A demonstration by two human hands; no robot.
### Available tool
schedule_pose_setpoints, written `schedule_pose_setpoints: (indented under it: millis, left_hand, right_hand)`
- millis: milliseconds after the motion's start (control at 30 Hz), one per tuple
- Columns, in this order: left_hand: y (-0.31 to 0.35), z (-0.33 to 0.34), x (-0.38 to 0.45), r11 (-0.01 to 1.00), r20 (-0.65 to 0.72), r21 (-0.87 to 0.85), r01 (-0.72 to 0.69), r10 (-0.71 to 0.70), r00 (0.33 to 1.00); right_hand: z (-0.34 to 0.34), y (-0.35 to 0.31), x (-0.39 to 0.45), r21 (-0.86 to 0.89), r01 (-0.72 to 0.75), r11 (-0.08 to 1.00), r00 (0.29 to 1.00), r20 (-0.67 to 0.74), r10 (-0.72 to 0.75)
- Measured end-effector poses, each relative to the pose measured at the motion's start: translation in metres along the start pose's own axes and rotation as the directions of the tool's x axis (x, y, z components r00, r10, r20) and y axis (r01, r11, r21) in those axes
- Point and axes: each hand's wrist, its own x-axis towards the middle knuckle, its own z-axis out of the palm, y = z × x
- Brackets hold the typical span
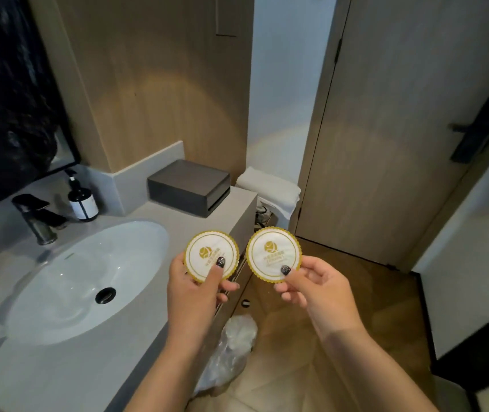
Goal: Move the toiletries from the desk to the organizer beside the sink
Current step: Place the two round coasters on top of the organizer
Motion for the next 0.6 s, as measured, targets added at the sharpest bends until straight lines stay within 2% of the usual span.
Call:
schedule_pose_setpoints:
  millis: [233,600]
  left_hand:
    - [-0.004,0.027,0.111,0.999,0.036,0.029,-0.041,0.040,0.999]
    - [-0.014,0.049,0.221,0.991,0.078,0.118,-0.071,0.062,0.995]
  right_hand:
    - [0.030,-0.012,0.104,-0.026,0.013,1.000,0.999,-0.029,-0.014]
    - [0.077,-0.010,0.208,-0.064,0.105,0.992,0.992,-0.068,-0.109]
